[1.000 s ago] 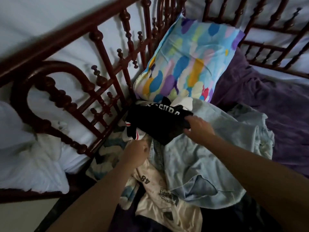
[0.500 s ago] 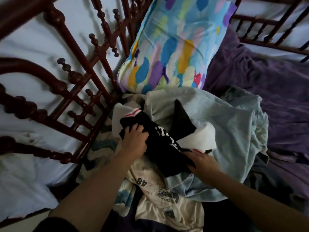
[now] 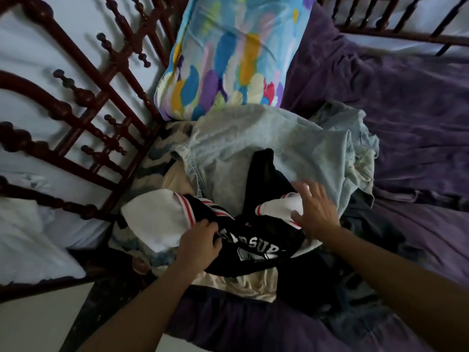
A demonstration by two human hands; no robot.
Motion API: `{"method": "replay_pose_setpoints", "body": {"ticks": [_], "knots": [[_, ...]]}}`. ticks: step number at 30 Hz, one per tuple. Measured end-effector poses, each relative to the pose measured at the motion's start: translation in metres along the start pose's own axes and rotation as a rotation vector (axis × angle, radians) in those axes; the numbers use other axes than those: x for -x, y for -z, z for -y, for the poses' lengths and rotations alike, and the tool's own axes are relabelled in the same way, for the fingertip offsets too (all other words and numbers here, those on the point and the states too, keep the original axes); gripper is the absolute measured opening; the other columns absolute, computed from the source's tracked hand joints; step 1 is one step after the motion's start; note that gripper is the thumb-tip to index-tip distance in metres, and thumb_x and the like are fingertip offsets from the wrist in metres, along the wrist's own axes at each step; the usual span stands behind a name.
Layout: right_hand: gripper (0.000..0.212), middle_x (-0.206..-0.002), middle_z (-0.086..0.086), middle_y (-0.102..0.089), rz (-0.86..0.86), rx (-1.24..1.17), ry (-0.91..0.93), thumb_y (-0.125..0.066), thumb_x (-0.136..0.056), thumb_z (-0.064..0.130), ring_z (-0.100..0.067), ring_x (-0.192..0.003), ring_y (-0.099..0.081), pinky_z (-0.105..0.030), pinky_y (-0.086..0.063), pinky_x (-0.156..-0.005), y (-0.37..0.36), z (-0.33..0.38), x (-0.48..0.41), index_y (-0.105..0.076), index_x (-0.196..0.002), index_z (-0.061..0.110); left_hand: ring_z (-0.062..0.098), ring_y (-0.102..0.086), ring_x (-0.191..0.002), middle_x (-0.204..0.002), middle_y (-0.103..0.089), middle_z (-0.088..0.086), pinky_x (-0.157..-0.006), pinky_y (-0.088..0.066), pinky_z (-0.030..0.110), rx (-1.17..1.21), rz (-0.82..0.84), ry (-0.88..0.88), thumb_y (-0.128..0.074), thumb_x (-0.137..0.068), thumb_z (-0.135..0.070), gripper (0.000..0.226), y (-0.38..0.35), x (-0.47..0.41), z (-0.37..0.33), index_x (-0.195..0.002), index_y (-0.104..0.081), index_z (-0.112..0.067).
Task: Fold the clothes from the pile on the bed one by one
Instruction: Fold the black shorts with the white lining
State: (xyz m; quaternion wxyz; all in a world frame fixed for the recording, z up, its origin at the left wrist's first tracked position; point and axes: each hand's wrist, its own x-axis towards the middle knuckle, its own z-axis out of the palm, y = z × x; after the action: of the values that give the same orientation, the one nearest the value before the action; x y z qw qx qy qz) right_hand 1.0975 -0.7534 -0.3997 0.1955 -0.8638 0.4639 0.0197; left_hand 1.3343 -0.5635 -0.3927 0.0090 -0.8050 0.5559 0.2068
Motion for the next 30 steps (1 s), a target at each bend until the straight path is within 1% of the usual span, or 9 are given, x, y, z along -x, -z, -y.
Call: {"method": "replay_pose_setpoints", "body": {"ticks": [2, 4, 7, 10, 14, 17, 21, 25, 30], "knots": [[0.076, -0.145, -0.004, -0.037, 0.204, 0.064, 0.002, -0.069, -0.08, 0.031, -0.026, -0.133, -0.037, -0.041, -0.044, -0.097, 0.0, 0.005, -0.018, -0.03, -0.146, 0.03, 0.025, -0.047, -0.115, -0.125, -0.048, 0.002, -0.086, -0.045, 0.038, -0.099, 0.004, -0.04, -0.056, -0.087, -0.032, 0.043, 0.001, -0.015, -0.009, -0.128, -0.049, -0.024], [0.042, -0.117, -0.004, -0.055, 0.385, 0.004, -0.001, -0.057, -0.088, 0.028, -0.026, -0.117, -0.053, -0.032, -0.044, -0.081, -0.007, 0.005, -0.019, -0.052, -0.129, 0.032, 0.028, -0.037, -0.128, -0.139, -0.039, 0.004, -0.096, -0.038, 0.042, -0.195, 0.14, -0.011, -0.058, -0.086, -0.029, 0.055, 0.001, -0.026, -0.015, -0.138, -0.039, -0.026], [0.021, -0.101, -0.004, -0.058, 0.296, -0.053, -0.141, -0.045, -0.09, 0.041, -0.029, -0.101, -0.059, -0.03, -0.036, -0.07, -0.016, -0.013, 0.008, -0.06, -0.101, 0.031, 0.03, -0.04, -0.121, -0.128, -0.045, 0.007, -0.097, -0.036, 0.045, -0.271, 0.312, 0.049, -0.054, -0.089, -0.027, 0.033, -0.002, -0.024, -0.018, -0.122, -0.054, -0.024], [0.03, -0.104, -0.002, -0.066, 0.207, 0.047, -0.255, -0.036, -0.089, 0.055, -0.029, -0.095, -0.065, -0.032, -0.038, -0.069, -0.014, -0.055, 0.054, -0.047, -0.105, 0.033, 0.028, -0.047, -0.113, -0.117, -0.051, 0.004, -0.094, -0.038, 0.044, -0.349, 0.373, 0.024, -0.052, -0.09, -0.024, 0.021, -0.013, -0.003, -0.019, -0.108, -0.061, -0.02], [0.028, -0.119, -0.003, -0.062, 0.376, 0.111, -0.438, -0.043, -0.09, 0.026, -0.027, -0.106, -0.059, -0.032, -0.04, -0.075, -0.019, -0.097, 0.091, -0.055, -0.115, 0.029, 0.023, -0.06, -0.098, -0.103, -0.062, 0.003, -0.086, -0.046, 0.038, -0.187, 0.514, 0.051, -0.056, -0.087, -0.026, 0.014, -0.028, 0.028, -0.022, -0.094, -0.064, -0.018], [0.022, -0.112, -0.003, -0.061, 0.105, 0.006, -0.332, -0.051, -0.088, 0.022, -0.027, -0.109, -0.055, -0.034, -0.041, -0.075, -0.013, -0.078, 0.072, -0.061, -0.107, 0.022, 0.023, -0.059, -0.089, -0.099, -0.059, 0.004, -0.074, -0.048, 0.036, -0.027, 0.276, 0.061, -0.057, -0.084, -0.027, 0.01, -0.025, 0.023, -0.021, -0.086, -0.059, -0.017], [0.031, -0.117, 0.001, -0.063, 0.035, -0.16, -0.057, -0.056, -0.087, 0.032, -0.025, -0.108, -0.059, -0.035, -0.046, -0.081, -0.01, -0.002, 0.028, -0.059, -0.117, 0.026, 0.029, -0.045, -0.119, -0.126, -0.049, 0.008, -0.093, -0.044, 0.044, -0.132, -0.081, -0.017, -0.055, -0.084, -0.021, 0.036, -0.013, -0.021, 0.0, -0.12, -0.055, -0.016], [0.07, -0.132, -0.007, -0.056, 0.445, -0.13, -0.087, -0.063, -0.082, 0.053, -0.029, -0.119, -0.055, -0.041, -0.047, -0.094, -0.039, 0.059, 0.014, -0.041, -0.139, 0.02, 0.033, -0.018, -0.142, -0.153, -0.025, 0.009, -0.107, -0.028, 0.055, -0.225, 0.289, 0.115, -0.059, -0.087, -0.04, 0.077, -0.018, -0.047, 0.037, -0.15, -0.016, -0.026], [0.019, -0.095, -0.005, -0.07, 0.449, -0.278, 0.075, -0.06, -0.088, 0.036, -0.027, -0.094, -0.064, -0.035, -0.05, -0.076, -0.036, 0.078, 0.053, -0.068, -0.094, 0.02, 0.034, -0.015, -0.143, -0.156, -0.019, 0.008, -0.106, -0.023, 0.063, 0.045, 0.423, 0.323, -0.055, -0.086, -0.054, 0.084, -0.04, -0.018, 0.048, -0.152, -0.009, -0.03]]}}
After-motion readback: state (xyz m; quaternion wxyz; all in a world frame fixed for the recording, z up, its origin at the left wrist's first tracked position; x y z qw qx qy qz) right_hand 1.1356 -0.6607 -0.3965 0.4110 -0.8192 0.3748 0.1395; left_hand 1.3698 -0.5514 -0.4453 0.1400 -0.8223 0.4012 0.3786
